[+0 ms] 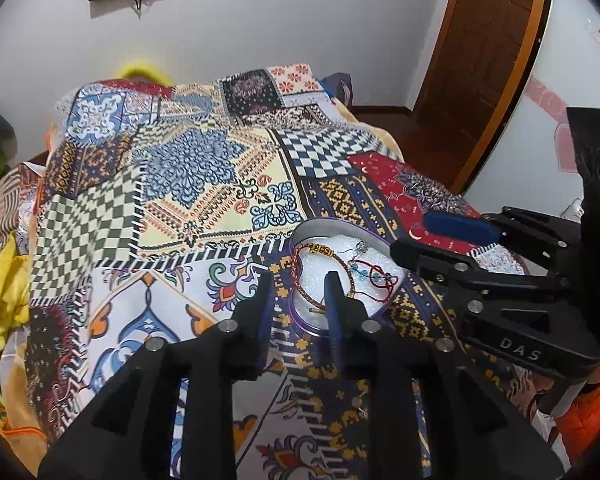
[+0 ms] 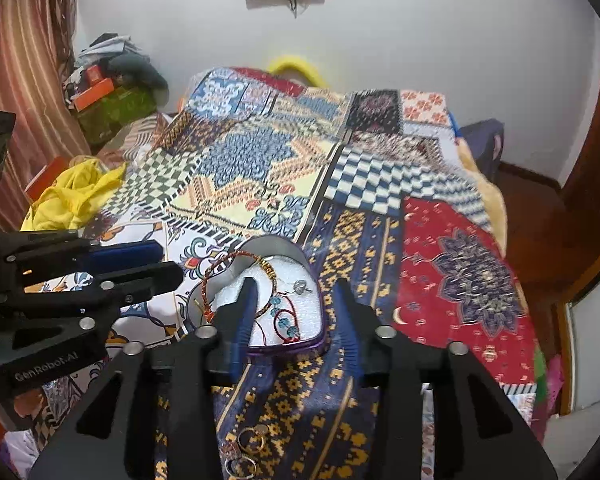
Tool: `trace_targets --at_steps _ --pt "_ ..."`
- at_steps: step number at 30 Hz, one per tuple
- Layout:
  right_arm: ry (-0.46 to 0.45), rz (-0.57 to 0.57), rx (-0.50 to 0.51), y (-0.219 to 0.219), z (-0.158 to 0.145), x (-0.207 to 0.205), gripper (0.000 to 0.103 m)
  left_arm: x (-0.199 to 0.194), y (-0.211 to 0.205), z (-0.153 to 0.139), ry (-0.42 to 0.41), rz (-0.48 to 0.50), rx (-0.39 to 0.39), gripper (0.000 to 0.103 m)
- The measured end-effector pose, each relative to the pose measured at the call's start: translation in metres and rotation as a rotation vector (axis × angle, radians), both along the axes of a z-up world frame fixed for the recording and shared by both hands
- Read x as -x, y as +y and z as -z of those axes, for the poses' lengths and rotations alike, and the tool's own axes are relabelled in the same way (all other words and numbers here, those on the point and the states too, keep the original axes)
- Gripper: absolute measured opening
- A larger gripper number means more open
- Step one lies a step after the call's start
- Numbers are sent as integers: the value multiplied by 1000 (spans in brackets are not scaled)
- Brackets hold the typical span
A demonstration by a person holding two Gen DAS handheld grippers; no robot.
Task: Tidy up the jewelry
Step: 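Open both grippers and move them back toward the remaining rings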
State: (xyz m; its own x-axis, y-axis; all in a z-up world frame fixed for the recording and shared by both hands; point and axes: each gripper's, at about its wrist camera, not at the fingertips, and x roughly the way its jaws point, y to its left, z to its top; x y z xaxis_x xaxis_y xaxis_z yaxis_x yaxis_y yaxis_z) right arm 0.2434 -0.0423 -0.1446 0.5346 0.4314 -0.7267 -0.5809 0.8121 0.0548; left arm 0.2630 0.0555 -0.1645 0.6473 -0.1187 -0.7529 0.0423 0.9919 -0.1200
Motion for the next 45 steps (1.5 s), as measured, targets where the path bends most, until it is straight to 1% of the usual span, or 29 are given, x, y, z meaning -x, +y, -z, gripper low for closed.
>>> trace_targets --at_steps 2,3,7,11,15,19,24,29,35,41,43,45 --pt "-26 9 -1 -4 -7 6 43 5 0 -6 -11 1 0 27" --pt "-34 12 -5 -6 -10 8 43 9 -1 -10 -18 1 -1 27" --pt "-57 21 -19 -12 -20 19 44 21 -2 -22 -46 2 -1 36" --pt "-81 27 -31 -19 -28 31 44 35 -5 -33 -66 9 2 40" --pt "-89 38 -47 -25 -33 42 44 47 -8 -36 -71 12 4 42" --pt "-89 49 -53 -31 -32 53 44 58 -9 -31 -57 12 11 42" --pt "-72 56 -31 -36 -20 64 44 66 -8 -13 -8 8 19 42" --pt "-23 60 -12 -41 0 72 45 71 -8 10 48 7 27 42" --pt "52 54 -9 -43 25 80 44 79 -12 31 95 18 41 42" --pt "119 16 12 -34 48 83 44 87 -18 43 110 34 29 42" --pt "122 6 20 -30 53 83 45 88 -20 43 105 41 18 42" --pt "107 -7 24 -26 54 84 45 88 -21 44 101 51 14 42"
